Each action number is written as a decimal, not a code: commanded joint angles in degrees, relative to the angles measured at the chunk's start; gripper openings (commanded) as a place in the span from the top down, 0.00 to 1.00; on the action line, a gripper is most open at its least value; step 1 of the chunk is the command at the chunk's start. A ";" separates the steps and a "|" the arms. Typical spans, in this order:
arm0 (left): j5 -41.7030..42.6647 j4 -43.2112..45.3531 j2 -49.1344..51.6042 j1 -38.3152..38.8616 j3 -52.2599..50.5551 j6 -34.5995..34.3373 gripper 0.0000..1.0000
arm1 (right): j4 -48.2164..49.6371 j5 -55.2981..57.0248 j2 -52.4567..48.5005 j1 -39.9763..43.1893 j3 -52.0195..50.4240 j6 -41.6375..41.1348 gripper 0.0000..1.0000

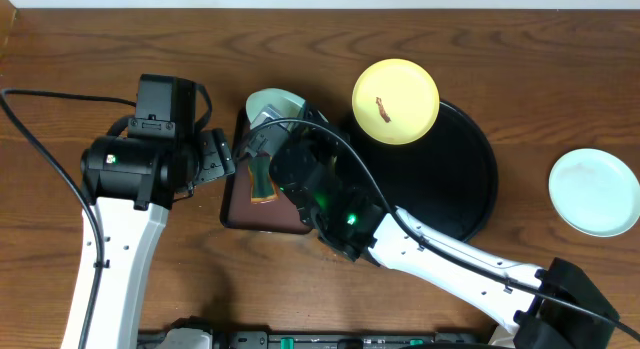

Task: Clean dirty plates on tray and stack at the side

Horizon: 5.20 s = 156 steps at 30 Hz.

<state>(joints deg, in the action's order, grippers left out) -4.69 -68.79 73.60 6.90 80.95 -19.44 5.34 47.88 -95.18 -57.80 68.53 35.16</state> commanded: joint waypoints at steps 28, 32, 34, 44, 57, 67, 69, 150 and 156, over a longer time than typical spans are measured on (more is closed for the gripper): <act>-0.52 -0.17 -0.24 -0.24 0.72 0.35 0.15 | 4.52 0.83 1.20 -1.55 0.92 1.84 0.99; -0.52 -0.17 -0.24 -0.24 0.72 0.35 0.15 | 2.12 1.20 1.20 -2.05 0.92 3.41 0.99; -0.52 -0.17 -0.24 -0.24 0.72 0.35 0.15 | 1.40 3.87 1.20 -1.53 0.92 5.31 0.99; -0.52 -0.17 -0.24 -0.24 0.72 0.35 0.15 | -6.51 0.92 1.20 0.26 0.92 -12.33 0.99; -0.52 -0.17 -0.24 -0.24 0.72 0.35 0.15 | -16.65 -6.82 3.02 5.44 1.11 -28.70 0.99; -0.52 -0.17 -0.24 -0.24 0.72 0.35 0.15 | -28.41 -48.17 14.08 28.46 1.25 -55.63 0.99; -0.52 -0.17 -0.24 -0.24 0.72 0.35 0.15 | -29.70 -56.52 15.43 35.80 1.22 -56.83 0.99; -0.52 -0.17 -0.24 -0.24 0.72 0.35 0.15 | -22.23 -51.54 -17.29 43.93 -0.20 -46.07 0.74; -0.52 -0.17 -0.24 -0.24 0.72 0.35 0.15 | -30.32 -52.83 -17.11 43.78 -0.04 -51.74 0.99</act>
<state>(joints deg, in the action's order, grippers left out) -4.69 -68.79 73.60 6.85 80.95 -19.44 -20.40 -4.36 -113.27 -13.96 68.69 -12.73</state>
